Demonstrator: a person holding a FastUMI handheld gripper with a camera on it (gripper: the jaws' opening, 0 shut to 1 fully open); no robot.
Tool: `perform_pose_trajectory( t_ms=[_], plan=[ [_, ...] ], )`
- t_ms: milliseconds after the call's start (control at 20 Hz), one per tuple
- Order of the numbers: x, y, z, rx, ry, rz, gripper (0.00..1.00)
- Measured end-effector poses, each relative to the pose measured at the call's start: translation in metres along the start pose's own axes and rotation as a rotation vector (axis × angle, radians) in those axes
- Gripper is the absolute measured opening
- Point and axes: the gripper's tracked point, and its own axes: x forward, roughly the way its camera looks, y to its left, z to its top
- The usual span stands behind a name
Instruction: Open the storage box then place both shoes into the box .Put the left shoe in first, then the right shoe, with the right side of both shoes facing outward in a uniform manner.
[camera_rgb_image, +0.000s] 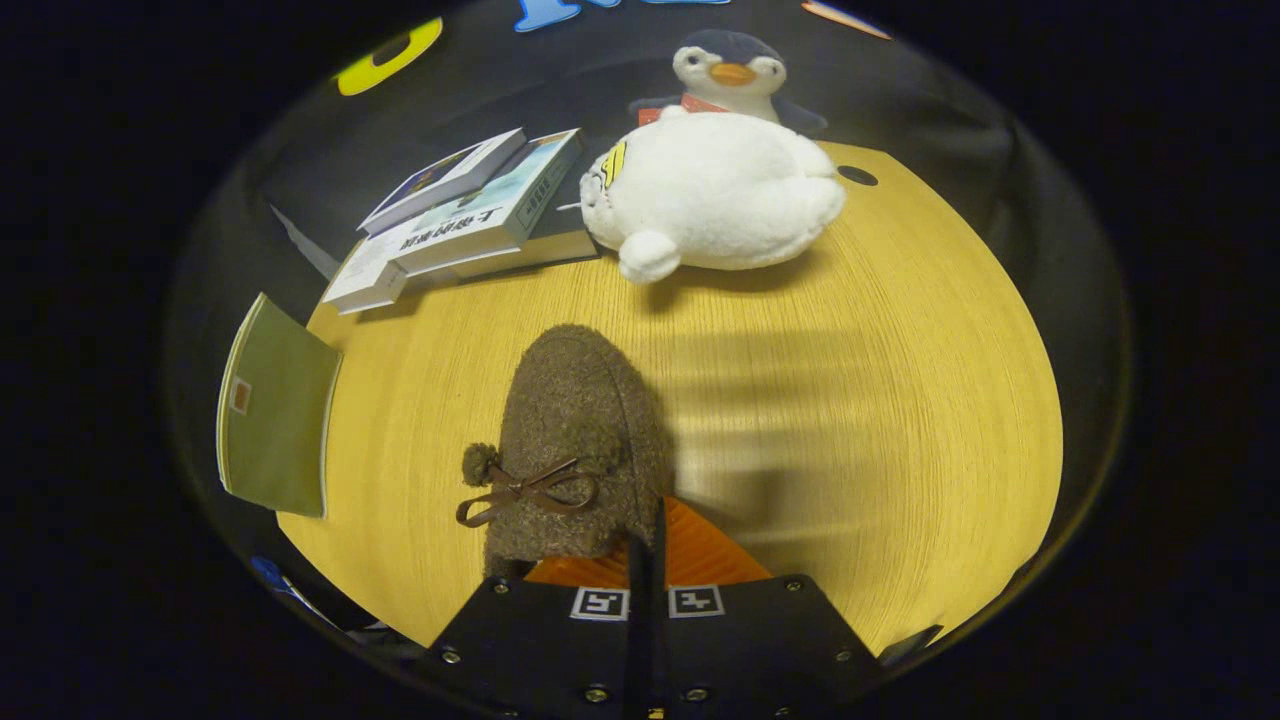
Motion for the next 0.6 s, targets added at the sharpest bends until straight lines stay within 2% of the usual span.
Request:
perform_pose_trajectory(
  t_ms=[300, 600],
  plan=[
    [-0.057, 0.049, 0.026, 0.034, -0.051, 0.025, 0.0],
    [-0.099, 0.121, 0.058, -0.012, -0.094, 0.045, 0.0]
  ],
)
